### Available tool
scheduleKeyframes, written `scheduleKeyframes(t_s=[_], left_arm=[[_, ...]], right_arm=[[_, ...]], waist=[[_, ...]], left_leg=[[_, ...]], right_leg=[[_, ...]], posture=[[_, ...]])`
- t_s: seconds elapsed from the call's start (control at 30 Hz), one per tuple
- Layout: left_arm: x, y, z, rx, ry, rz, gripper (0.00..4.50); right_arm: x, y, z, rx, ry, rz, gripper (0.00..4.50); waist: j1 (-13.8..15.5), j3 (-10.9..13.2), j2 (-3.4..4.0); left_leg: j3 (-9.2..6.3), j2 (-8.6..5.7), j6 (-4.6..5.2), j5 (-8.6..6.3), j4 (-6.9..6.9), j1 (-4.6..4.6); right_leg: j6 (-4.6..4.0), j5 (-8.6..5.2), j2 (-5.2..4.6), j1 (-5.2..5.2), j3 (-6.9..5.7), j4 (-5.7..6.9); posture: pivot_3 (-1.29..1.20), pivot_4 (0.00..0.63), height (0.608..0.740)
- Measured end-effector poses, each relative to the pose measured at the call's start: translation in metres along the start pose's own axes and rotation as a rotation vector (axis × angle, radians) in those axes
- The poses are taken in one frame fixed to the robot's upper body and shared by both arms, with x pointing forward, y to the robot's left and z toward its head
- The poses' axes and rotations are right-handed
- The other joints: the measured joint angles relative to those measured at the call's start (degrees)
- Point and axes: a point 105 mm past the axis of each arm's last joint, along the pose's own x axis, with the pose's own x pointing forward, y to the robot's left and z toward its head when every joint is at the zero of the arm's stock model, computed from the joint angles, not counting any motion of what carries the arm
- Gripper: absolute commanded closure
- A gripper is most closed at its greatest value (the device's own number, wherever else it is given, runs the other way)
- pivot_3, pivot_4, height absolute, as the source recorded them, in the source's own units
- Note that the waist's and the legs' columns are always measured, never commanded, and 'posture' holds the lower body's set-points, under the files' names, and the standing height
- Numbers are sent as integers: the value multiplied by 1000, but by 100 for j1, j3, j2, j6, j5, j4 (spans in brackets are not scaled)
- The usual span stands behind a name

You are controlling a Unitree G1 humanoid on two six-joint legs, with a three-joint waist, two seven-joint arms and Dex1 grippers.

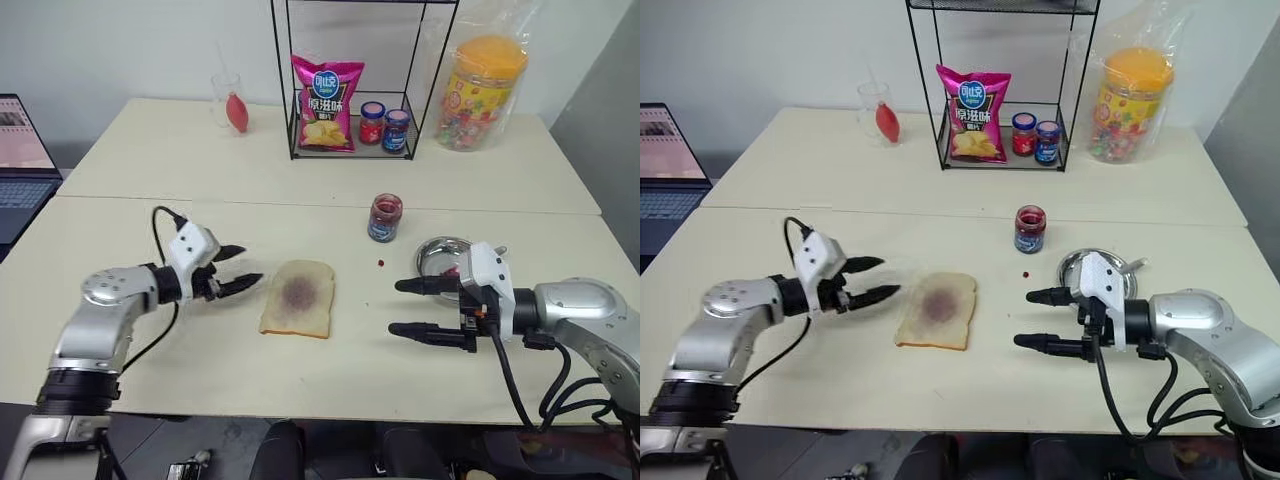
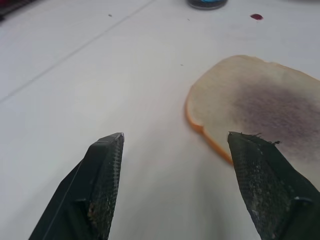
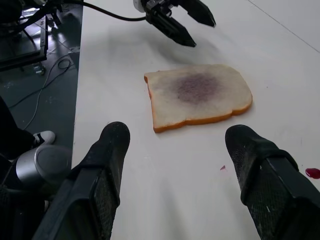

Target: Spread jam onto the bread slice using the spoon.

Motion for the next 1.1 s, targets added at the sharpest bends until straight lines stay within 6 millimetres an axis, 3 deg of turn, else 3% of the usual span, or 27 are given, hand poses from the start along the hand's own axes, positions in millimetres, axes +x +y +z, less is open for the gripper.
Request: scheduleKeyframes(t_s=[0.1, 0.17, 0.23, 0.3, 0.5, 0.57, 0.67, 0.87, 1.1], left_arm=[[1, -3, 15, 50, -39, -18, 837], [5, -9, 38, 103, -94, -57, 503], [8, -20, 61, 158, -146, -118, 90], [16, -40, 81, 209, -181, -219, 30], [30, -81, 90, 226, -153, -449, 30], [36, -93, 92, 244, -151, -525, 30], [47, -99, 96, 276, -151, -546, 30], [56, -111, 95, 308, -154, -583, 30], [56, -113, 91, 312, -150, -582, 30]], right_arm=[[-7, -11, 6, -7, -80, -121, 1126], [-18, -28, 10, -21, -140, -266, 1126], [-35, -47, 10, -14, -188, -439, 1126], [-60, -63, 3, 53, -263, -645, 1126], [-104, -74, -28, 189, -304, -960, 1126], [-112, -80, -50, 249, -265, -1068, 1126], [-115, -95, -78, 372, -259, -1141, 1126], [-99, -128, -102, 534, -269, -1062, 1126], [-92, -148, -118, 681, -300, -999, 1126]], waist=[[30, -1, -4], [34, -1, -4], [31, -3, -7], [31, -3, -6], [-51, -7, 6], [-59, -8, 8], [-82, -7, 9], [-139, -8, 12], [-139, -8, 17]], left_leg=[[-1, -3, 0, 0, 4, -4], [1, -5, -1, 1, 5, -5], [4, -4, -2, 1, 6, -3], [4, -5, -2, 1, 3, -2], [9, 2, -1, 1, -4, 8], [11, 2, 1, 3, -2, 9], [27, -1, 17, 14, 3, 13], [45, -1, 30, 22, 0, 22], [62, -3, 30, 22, -2, 19]], right_leg=[[1, 1, -3, 0, -1, -1], [4, 2, -3, 1, 0, 0], [5, 3, -3, 4, 2, 0], [1, 6, -3, 4, 3, 2], [-2, 6, 9, 0, 11, 10], [6, 2, 12, 2, 15, 10], [7, 17, 13, 2, 31, 9], [11, 27, 18, 1, 55, 8], [-4, 36, 18, -4, 77, 4]], posture=[[0, 150, 740], [0, 150, 740], [0, 150, 740], [0, 150, 740], [0, 150, 740], [0, 150, 740], [0, 150, 740], [0, 150, 740], [0, 150, 740]])
